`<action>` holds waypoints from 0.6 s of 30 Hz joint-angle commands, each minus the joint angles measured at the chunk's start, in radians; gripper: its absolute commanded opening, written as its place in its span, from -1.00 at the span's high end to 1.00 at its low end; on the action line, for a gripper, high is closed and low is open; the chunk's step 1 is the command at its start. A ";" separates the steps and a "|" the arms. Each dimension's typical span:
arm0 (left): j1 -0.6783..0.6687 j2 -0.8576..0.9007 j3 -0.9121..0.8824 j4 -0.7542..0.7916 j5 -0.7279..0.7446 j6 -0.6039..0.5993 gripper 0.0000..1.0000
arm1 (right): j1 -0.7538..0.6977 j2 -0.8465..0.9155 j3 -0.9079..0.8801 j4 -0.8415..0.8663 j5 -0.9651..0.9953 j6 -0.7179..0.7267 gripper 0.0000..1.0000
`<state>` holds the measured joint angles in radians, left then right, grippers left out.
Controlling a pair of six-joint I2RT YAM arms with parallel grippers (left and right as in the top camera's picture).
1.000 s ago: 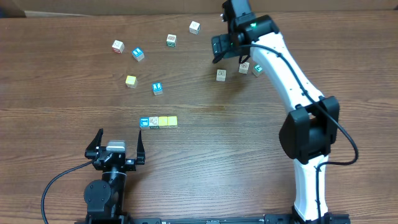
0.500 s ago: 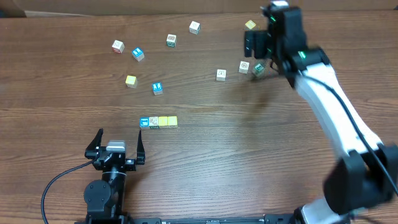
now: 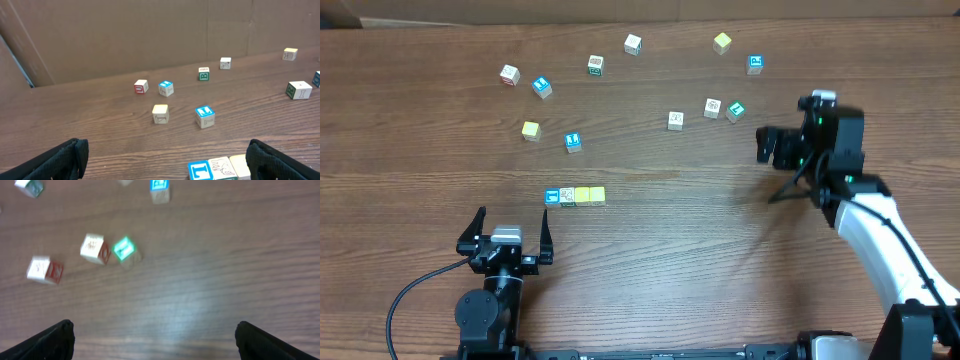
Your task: Form a horizontal line
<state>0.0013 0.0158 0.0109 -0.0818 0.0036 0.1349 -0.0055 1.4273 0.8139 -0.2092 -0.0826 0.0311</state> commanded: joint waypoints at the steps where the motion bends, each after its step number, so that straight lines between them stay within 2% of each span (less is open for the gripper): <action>1: -0.003 -0.011 -0.006 0.004 -0.006 0.018 -1.00 | -0.002 -0.057 -0.107 0.069 -0.078 -0.037 -1.00; 7: -0.003 -0.011 -0.006 0.004 -0.006 0.018 -0.99 | -0.002 -0.079 -0.286 0.201 -0.080 -0.036 -1.00; 15: -0.003 -0.010 -0.006 0.004 -0.006 0.018 -0.99 | -0.002 -0.098 -0.402 0.210 -0.049 -0.037 -1.00; 18: -0.003 -0.010 -0.006 0.004 -0.006 0.019 -0.99 | -0.002 -0.112 -0.459 0.277 -0.046 -0.036 -1.00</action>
<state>0.0013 0.0158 0.0109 -0.0814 0.0040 0.1349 -0.0059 1.3468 0.3943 0.0353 -0.1387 -0.0002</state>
